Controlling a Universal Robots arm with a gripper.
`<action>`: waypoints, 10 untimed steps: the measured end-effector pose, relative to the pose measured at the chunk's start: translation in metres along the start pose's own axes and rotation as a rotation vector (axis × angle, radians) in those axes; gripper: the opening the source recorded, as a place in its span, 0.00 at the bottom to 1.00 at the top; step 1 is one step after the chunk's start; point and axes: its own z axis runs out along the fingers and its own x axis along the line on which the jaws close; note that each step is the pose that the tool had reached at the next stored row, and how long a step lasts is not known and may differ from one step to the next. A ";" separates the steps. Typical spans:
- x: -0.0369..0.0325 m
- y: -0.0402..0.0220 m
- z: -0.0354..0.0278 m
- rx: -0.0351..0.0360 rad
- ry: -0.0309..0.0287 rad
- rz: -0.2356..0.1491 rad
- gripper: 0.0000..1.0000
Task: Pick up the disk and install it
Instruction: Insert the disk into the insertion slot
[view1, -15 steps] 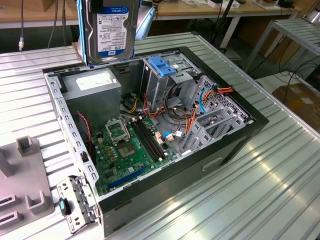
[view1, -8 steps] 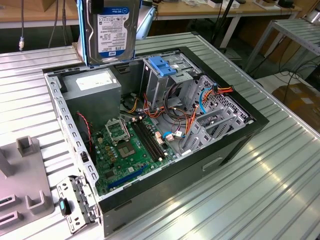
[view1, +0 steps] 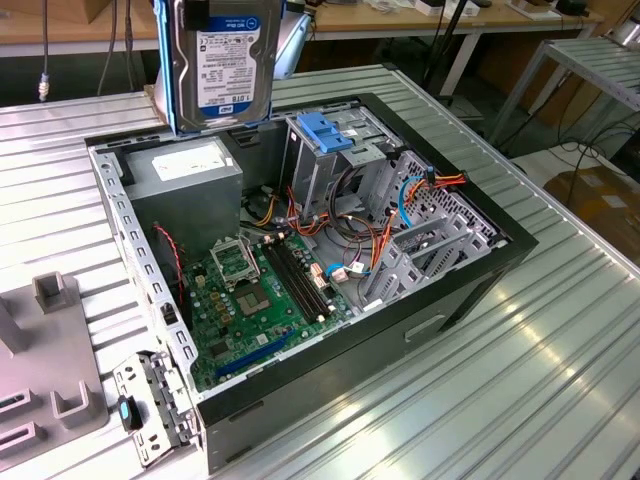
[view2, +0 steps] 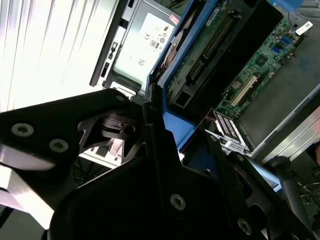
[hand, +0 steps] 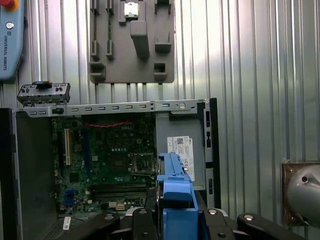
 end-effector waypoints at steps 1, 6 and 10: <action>0.0001 0.0000 0.0000 0.0000 0.0001 0.000 0.37; 0.0013 -0.0001 0.0000 0.0000 0.0000 0.000 0.37; 0.0019 -0.0001 0.0000 0.0000 0.0001 0.000 0.37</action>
